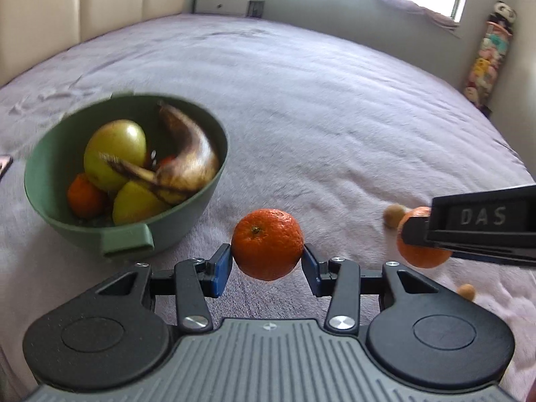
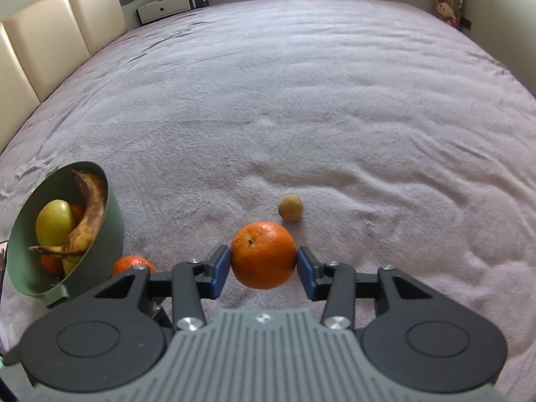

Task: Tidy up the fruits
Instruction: 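Close the left gripper on a mandarin while the right gripper holds its mandarin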

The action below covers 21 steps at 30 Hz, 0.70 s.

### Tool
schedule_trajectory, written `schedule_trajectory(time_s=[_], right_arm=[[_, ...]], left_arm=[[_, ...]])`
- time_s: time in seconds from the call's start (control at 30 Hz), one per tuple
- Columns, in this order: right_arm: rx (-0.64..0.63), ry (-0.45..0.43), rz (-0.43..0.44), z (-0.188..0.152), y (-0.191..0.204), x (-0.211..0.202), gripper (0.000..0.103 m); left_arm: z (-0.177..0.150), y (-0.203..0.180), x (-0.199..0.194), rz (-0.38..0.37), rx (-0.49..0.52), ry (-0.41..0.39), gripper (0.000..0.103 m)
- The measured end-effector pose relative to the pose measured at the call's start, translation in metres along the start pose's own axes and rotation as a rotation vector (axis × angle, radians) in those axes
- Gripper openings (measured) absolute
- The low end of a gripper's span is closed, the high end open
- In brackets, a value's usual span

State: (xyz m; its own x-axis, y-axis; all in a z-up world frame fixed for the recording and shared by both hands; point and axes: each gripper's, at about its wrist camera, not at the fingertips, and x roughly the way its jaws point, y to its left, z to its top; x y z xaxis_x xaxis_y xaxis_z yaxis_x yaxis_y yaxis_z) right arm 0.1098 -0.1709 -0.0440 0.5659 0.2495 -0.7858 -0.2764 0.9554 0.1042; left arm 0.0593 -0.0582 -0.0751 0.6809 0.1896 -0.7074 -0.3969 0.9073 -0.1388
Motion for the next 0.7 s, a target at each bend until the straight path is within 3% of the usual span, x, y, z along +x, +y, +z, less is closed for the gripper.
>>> schedule_trajectory(time_s=[0.4, 0.7], right_arm=[[-0.060, -0.085, 0.015, -0.002, 0.021, -0.043, 0.041], [-0.083, -0.155, 0.125, 0.008, 0.050, -0.059, 0.042]], left_arm=[[0.038, 0.026, -0.047, -0.102, 0.101, -0.072, 0.051], [0.084, 0.088, -0.049, -0.167, 0.043, 0.017, 0.051]])
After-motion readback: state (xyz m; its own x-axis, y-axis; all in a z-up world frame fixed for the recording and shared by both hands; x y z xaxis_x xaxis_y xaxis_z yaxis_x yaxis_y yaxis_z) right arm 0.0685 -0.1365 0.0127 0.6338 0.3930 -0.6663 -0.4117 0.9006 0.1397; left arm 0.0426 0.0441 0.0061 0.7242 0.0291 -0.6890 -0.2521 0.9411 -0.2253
